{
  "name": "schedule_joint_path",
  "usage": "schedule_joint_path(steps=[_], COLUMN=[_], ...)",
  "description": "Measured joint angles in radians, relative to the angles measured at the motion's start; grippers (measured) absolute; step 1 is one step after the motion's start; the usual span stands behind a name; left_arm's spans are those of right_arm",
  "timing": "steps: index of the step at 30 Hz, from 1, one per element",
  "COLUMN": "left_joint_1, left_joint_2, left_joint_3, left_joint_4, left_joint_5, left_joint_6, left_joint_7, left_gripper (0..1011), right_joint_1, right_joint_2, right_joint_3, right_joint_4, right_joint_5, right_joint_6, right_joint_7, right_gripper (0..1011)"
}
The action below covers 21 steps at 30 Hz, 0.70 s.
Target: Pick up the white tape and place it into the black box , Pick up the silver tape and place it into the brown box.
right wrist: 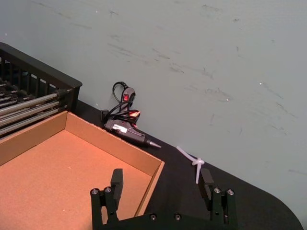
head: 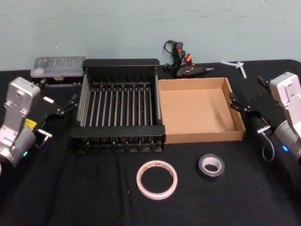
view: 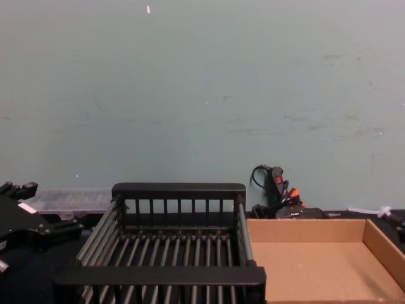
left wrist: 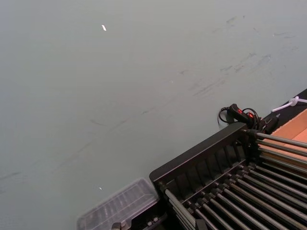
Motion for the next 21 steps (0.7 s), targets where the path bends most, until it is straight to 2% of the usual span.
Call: schedule_joint_path(steps=[21], left_joint_1=[0.000], left_joint_2=[0.000], left_joint_3=[0.000], left_joint_4=[0.000], left_joint_5=[0.000], left_joint_6=[0.000], left_joint_7=[0.000], left_gripper=[1001], right_joint_1=[0.000], right_joint_2=[0.000], right_joint_3=[0.000], right_joint_4=[0.000], right_joint_5=[0.000], right_joint_6=[0.000], right_joint_7=[0.000], right_gripper=[1002])
